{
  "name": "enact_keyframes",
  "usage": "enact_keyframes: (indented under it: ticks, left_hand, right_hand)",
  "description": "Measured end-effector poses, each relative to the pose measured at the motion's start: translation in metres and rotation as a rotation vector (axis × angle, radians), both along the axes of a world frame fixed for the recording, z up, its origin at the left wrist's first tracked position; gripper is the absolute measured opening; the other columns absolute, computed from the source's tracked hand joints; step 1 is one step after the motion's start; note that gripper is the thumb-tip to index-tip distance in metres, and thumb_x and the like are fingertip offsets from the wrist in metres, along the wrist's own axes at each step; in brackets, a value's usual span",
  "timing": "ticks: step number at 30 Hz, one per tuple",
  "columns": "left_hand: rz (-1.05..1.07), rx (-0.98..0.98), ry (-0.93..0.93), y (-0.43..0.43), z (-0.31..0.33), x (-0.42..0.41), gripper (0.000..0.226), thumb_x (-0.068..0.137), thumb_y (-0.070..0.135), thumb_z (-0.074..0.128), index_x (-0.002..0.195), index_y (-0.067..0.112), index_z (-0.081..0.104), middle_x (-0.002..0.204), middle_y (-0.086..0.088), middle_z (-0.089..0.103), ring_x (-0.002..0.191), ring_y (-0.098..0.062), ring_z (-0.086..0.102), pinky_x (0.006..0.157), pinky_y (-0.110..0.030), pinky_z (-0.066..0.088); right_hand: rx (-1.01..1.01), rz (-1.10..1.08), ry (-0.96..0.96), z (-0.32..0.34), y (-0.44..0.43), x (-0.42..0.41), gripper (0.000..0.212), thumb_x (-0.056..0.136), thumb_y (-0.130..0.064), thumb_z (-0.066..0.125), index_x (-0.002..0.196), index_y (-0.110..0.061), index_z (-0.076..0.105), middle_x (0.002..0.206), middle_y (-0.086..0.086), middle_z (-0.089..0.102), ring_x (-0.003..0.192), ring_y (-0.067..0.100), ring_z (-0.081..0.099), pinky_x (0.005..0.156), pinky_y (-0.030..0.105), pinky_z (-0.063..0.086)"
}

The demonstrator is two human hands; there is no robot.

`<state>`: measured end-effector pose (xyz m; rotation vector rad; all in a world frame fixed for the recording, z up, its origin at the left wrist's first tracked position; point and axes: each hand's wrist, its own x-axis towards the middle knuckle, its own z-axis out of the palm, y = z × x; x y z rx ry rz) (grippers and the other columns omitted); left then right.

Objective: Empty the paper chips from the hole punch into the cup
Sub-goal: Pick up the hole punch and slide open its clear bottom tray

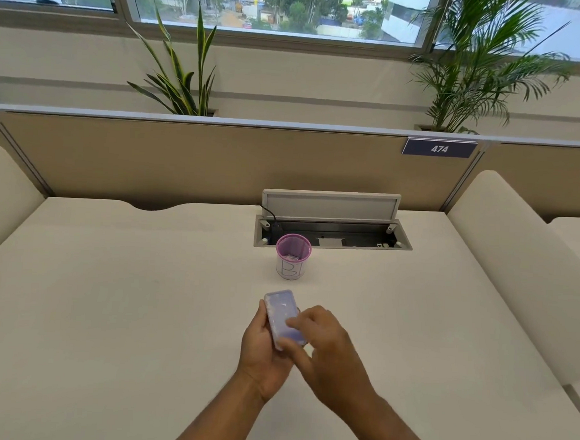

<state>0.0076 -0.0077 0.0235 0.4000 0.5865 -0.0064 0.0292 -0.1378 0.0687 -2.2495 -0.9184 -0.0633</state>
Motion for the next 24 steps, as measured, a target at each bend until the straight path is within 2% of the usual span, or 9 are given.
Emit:
enact_keyframes:
  ticks: [4,6,8,10,13,14,18,20,24]
  left_hand:
    - [-0.05,-0.051,-0.022,0.002,0.002,-0.002,0.063,0.1,0.061,0.048,0.13,0.008,0.061,0.093,-0.015,0.069,0.088,-0.027,0.07,0.087,-0.038,0.057]
    - [-0.048,-0.031,-0.01,0.001,0.004,-0.003,0.061,0.1,0.06,0.049,0.128,0.009,0.064,0.091,-0.014,0.069,0.087,-0.026,0.069,0.088,-0.038,0.054]
    - [-0.025,-0.014,0.005,0.001,0.003,-0.003,0.064,0.1,0.059,0.049,0.138,0.009,0.062,0.095,-0.013,0.07,0.091,-0.026,0.068,0.088,-0.038,0.055]
    - [-0.018,-0.018,0.016,0.001,0.0,-0.003,0.069,0.099,0.059,0.052,0.144,0.007,0.059,0.101,-0.013,0.07,0.098,-0.026,0.067,0.099,-0.04,0.052]
    - [-0.022,-0.024,0.029,0.0,-0.003,-0.002,0.072,0.096,0.063,0.054,0.14,0.006,0.062,0.104,-0.014,0.07,0.102,-0.028,0.067,0.114,-0.046,0.044]
    - [-0.023,-0.018,0.028,-0.001,-0.001,-0.002,0.072,0.096,0.064,0.053,0.138,0.006,0.062,0.103,-0.014,0.07,0.099,-0.028,0.068,0.111,-0.047,0.048]
    - [-0.023,-0.005,0.023,-0.004,0.008,-0.002,0.068,0.099,0.065,0.047,0.127,0.006,0.065,0.088,-0.013,0.069,0.081,-0.024,0.07,0.074,-0.04,0.065]
    - [-0.026,-0.021,0.014,-0.005,0.013,-0.001,0.067,0.099,0.065,0.045,0.124,0.006,0.064,0.084,-0.012,0.067,0.078,-0.023,0.068,0.07,-0.037,0.065]
    - [-0.014,-0.045,0.003,-0.004,0.013,0.0,0.067,0.099,0.064,0.045,0.128,0.006,0.062,0.085,-0.013,0.066,0.081,-0.024,0.066,0.071,-0.038,0.066]
  right_hand:
    - [-0.161,0.046,-0.272,-0.001,0.004,-0.007,0.027,0.079,-0.034,0.088,0.099,-0.019,0.079,0.103,-0.002,0.074,0.089,0.019,0.068,0.075,0.029,0.059]
    - [-0.194,0.045,-0.322,-0.004,0.005,-0.007,0.026,0.076,-0.033,0.091,0.095,-0.019,0.08,0.1,-0.002,0.075,0.089,0.019,0.069,0.075,0.03,0.06]
    - [-0.203,0.047,-0.371,-0.008,0.005,-0.007,0.024,0.078,-0.032,0.09,0.094,-0.018,0.079,0.099,-0.002,0.075,0.089,0.018,0.07,0.076,0.029,0.059]
    - [-0.197,0.051,-0.403,-0.011,0.005,-0.008,0.02,0.083,-0.031,0.086,0.094,-0.016,0.078,0.098,-0.001,0.074,0.088,0.019,0.068,0.074,0.03,0.059]
    - [-0.203,0.057,-0.426,-0.015,0.005,-0.009,0.016,0.092,-0.029,0.077,0.096,-0.013,0.075,0.099,0.001,0.071,0.088,0.02,0.065,0.071,0.031,0.058]
    - [-0.208,0.057,-0.428,-0.016,0.005,-0.009,0.015,0.094,-0.027,0.075,0.097,-0.013,0.074,0.099,0.002,0.071,0.088,0.02,0.064,0.071,0.031,0.058]
    - [-0.207,0.061,-0.45,-0.016,0.004,-0.011,0.012,0.097,-0.022,0.071,0.1,-0.01,0.074,0.097,0.003,0.07,0.089,0.02,0.063,0.071,0.03,0.058]
    - [-0.21,0.065,-0.473,-0.015,0.005,-0.012,0.011,0.098,-0.019,0.069,0.1,-0.01,0.075,0.096,0.004,0.07,0.088,0.02,0.063,0.071,0.03,0.058]
    - [-0.192,0.047,-0.484,-0.012,0.008,-0.013,0.01,0.097,-0.013,0.066,0.1,-0.009,0.075,0.094,0.004,0.07,0.084,0.021,0.063,0.068,0.03,0.058]
